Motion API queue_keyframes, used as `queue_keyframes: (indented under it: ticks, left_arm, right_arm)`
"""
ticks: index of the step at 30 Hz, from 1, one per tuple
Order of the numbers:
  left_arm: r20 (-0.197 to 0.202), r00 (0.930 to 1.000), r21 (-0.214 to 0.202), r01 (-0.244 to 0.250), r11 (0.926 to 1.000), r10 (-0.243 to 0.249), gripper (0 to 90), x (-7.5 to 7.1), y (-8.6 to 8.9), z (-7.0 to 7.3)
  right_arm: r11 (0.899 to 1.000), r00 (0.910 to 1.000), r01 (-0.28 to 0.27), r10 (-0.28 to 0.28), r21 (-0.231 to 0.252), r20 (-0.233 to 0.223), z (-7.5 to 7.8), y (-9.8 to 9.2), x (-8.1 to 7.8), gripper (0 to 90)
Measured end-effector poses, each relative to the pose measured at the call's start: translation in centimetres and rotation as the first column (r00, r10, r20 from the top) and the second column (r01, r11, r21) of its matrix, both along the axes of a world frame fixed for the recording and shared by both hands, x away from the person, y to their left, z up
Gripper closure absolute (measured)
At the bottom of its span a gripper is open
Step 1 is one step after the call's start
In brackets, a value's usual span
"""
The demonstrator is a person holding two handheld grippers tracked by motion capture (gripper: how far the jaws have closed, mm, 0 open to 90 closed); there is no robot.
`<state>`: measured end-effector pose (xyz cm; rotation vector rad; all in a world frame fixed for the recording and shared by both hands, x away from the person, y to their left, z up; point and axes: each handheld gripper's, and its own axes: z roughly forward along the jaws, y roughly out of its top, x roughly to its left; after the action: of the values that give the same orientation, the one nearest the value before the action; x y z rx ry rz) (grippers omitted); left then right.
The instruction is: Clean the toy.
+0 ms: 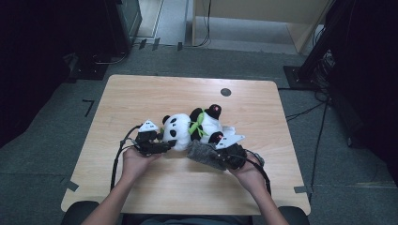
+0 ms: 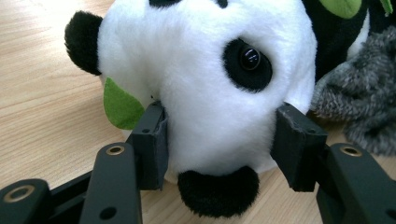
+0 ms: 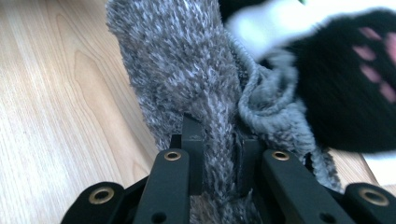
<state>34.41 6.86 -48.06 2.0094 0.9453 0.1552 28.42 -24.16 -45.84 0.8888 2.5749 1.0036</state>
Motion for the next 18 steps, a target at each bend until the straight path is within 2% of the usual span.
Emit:
queue_keyframes:
  ticks: [1, 3, 4, 7, 9, 15, 18]
  left_arm:
    - [0.003, 1.0, 0.006, 0.002, 1.0, -0.002, 45.4, -0.1, -0.1, 0.0]
    - [0.006, 1.0, 0.008, 0.004, 1.0, -0.004, 46.2, -0.1, -0.1, 0.0]
    - [0.005, 1.0, 0.009, 0.008, 0.9999, -0.008, 46.7, -0.1, -0.1, 0.0]
    - [0.004, 0.9999, 0.011, 0.012, 0.9999, -0.012, 47.4, -0.1, -0.1, 0.0]
    - [0.0, 0.9999, 0.009, 0.015, 0.9999, -0.015, 48.1, 0.0, -0.1, 0.0]
    - [-0.001, 0.9998, 0.003, 0.019, 0.9998, -0.019, 48.4, 0.0, 0.0, 0.0]
    - [-0.002, 0.9998, -0.003, 0.019, 0.9998, -0.019, 48.4, 0.1, 0.0, 0.0]
  right_arm:
    - [1.0, 0.9998, 0.011, -0.011, 0.006, -0.015, 0.1, -0.9, 0.2, 79.1]
    - [1.0, 0.9996, 0.017, -0.016, 0.01, -0.024, 0.1, -1.2, 0.2, 79.1]
    - [0.999, 0.9989, 0.033, -0.032, 0.021, -0.035, 0.1, -2.1, 0.5, 78.9]
    - [0.999, 0.9991, 0.03, -0.029, 0.029, -0.032, 0.0, -2.7, 0.6, 78.9]
    - [0.997, 0.9976, 0.056, -0.053, 0.055, -0.045, 0.1, -3.8, 0.9, 78.8]
    - [0.994, 0.9961, 0.084, -0.082, 0.071, -0.032, 1.0, -5.2, 0.8, 78.5]
    - [0.994, 0.9967, 0.081, -0.079, 0.072, -0.02, 1.4, -5.4, 0.6, 78.6]
